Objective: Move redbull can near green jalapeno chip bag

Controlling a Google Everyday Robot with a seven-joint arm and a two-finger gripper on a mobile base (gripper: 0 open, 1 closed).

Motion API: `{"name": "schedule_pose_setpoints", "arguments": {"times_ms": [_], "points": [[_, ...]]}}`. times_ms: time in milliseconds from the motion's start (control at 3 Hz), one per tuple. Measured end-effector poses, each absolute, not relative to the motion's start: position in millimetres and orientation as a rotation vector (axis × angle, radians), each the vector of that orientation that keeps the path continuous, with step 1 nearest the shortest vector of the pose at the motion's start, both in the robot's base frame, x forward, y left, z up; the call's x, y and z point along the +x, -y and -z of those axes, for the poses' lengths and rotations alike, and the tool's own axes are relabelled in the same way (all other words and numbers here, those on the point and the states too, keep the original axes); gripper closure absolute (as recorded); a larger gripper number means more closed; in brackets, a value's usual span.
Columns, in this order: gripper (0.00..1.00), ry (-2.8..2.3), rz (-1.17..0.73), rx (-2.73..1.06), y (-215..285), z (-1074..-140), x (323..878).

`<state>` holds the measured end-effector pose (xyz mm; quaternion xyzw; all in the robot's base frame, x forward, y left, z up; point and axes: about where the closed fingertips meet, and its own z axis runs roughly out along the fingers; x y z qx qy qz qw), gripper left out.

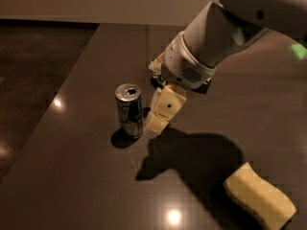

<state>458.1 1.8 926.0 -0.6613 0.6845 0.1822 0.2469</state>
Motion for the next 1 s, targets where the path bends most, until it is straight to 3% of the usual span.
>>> {"name": "schedule_pose_setpoints", "arguments": {"times_ms": [667, 1000], "points": [[0.06, -1.821, -0.562, -1.85, -45, -914, 458], [0.18, -1.82, -0.595, -1.858, -53, -910, 459]]}}
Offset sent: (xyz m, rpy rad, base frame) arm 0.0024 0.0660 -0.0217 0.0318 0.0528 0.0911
